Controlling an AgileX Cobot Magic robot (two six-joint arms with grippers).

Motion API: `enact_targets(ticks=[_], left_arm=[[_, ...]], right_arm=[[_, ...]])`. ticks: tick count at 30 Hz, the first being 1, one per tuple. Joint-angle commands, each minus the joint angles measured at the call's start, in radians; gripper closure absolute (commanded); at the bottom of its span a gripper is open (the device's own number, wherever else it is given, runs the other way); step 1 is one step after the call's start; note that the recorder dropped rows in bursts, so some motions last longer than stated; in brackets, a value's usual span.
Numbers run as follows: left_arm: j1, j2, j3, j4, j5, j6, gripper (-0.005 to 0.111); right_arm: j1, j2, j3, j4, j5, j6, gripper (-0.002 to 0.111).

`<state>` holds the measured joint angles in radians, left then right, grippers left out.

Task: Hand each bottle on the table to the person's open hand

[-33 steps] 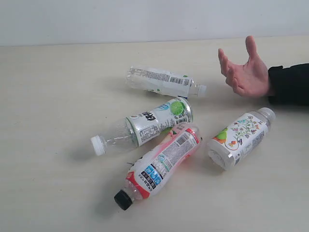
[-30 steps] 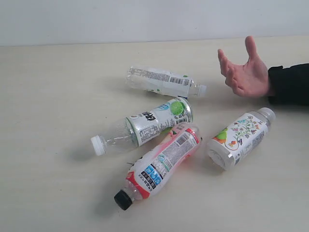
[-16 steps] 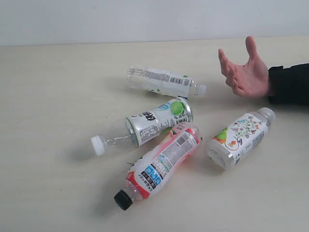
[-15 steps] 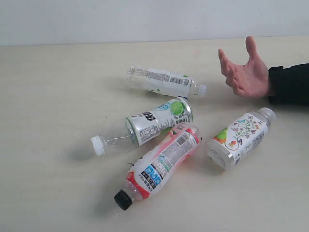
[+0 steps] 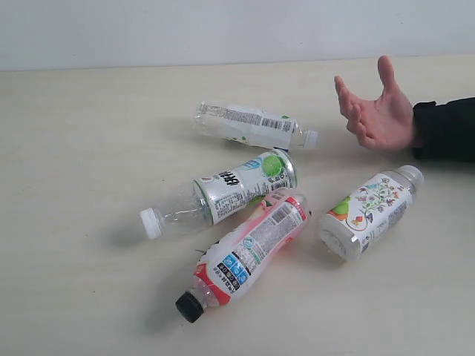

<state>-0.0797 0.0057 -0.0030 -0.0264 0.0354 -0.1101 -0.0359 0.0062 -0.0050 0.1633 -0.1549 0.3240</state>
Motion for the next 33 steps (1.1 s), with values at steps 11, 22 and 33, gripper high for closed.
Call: enact_targets(ticks=[11, 22, 33], left_arm=[[0.003, -0.006, 0.003, -0.004, -0.002, 0.002, 0.107], [0.003, -0.006, 0.003, -0.004, -0.002, 0.002, 0.107], [0.003, -0.006, 0.003, -0.004, -0.002, 0.002, 0.107]], right_arm=[[0.002, 0.4, -0.512, -0.119, 0.41, -0.292, 0.108], [0.025, 0.922, -0.96, -0.025, 1.178, -0.489, 0.108], [0.025, 1.138, -0.889, 0.22, 1.303, -0.444, 0.108]])
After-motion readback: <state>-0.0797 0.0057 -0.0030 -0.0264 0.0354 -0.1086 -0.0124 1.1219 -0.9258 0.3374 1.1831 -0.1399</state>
